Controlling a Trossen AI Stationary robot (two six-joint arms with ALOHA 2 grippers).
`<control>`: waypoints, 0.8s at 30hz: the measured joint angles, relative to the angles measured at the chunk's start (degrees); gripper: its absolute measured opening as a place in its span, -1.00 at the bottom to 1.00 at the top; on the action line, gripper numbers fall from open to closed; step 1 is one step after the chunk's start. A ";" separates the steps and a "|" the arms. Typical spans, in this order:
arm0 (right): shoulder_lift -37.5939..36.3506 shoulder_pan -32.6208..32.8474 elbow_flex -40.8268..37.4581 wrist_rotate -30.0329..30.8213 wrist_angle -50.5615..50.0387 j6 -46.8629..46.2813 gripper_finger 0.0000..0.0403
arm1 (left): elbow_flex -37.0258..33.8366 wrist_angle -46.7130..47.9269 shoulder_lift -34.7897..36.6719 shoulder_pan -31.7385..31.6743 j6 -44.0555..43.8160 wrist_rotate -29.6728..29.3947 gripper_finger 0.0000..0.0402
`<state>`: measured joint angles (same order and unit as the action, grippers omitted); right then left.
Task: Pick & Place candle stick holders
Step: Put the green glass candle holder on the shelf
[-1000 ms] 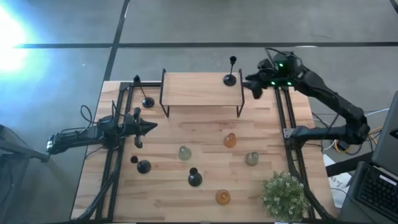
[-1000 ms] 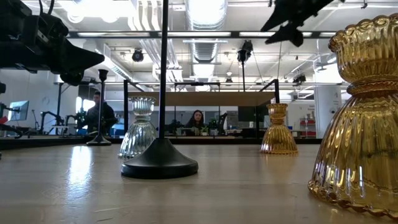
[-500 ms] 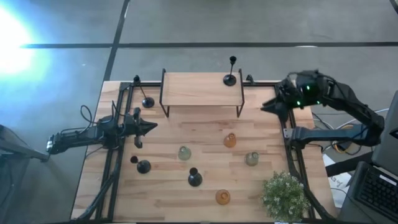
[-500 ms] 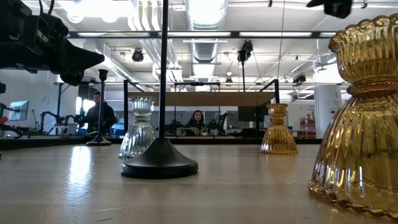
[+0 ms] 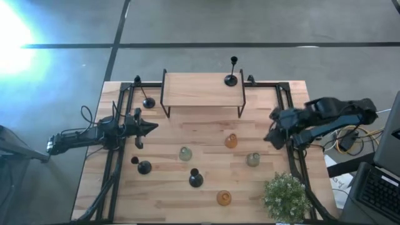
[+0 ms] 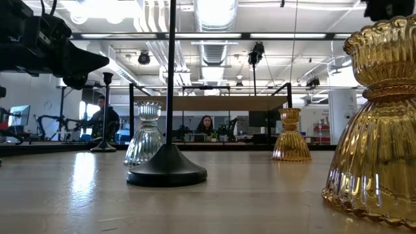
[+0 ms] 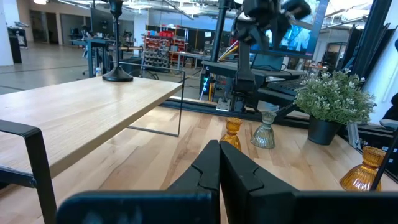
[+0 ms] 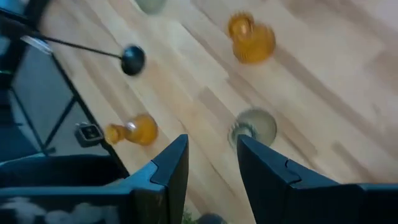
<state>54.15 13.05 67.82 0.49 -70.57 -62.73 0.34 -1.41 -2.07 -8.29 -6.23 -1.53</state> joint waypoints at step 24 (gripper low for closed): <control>5.10 4.82 -22.49 -1.42 14.14 -11.03 -0.39 | 0.00 0.00 0.00 0.02 -0.01 0.01 -0.97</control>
<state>59.24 17.87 45.33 -0.93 -56.42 -73.76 0.34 -1.41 -2.07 -8.27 -6.24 -1.52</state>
